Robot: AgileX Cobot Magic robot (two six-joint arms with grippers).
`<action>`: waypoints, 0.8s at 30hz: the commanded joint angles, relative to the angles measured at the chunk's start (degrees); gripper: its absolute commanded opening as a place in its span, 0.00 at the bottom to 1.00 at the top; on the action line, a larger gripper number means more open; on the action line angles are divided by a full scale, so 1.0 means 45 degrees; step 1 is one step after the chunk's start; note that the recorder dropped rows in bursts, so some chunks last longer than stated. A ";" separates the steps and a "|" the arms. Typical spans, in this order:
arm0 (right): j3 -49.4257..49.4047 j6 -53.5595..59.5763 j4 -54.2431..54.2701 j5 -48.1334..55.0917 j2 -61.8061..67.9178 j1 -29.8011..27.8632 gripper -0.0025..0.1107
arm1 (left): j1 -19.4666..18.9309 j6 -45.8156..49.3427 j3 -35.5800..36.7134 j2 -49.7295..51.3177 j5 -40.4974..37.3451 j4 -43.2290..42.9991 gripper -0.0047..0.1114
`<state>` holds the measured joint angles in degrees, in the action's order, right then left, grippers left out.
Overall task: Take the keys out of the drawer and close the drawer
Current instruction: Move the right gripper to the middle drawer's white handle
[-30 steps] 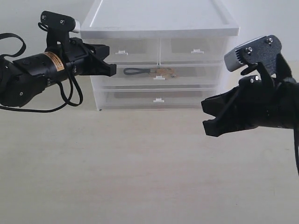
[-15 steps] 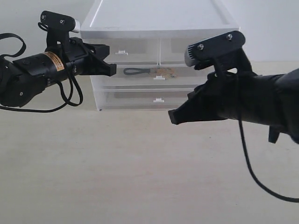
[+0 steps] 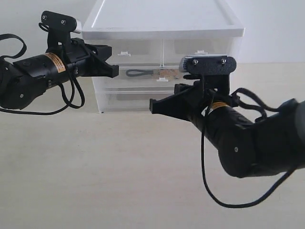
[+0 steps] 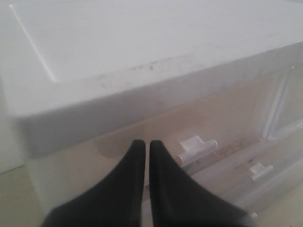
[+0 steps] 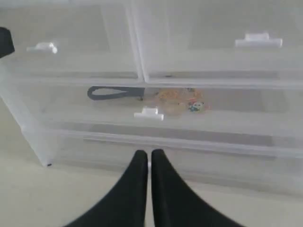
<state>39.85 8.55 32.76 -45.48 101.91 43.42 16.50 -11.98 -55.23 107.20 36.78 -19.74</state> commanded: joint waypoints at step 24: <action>0.1985 -0.0226 -0.1190 -0.2576 0.3884 0.0035 0.35 | 0.0014 -0.0004 -0.0098 0.0020 0.0205 0.0343 0.08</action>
<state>48.62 7.45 25.73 -55.81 119.07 43.42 16.50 -11.98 -55.23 107.20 36.78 -19.74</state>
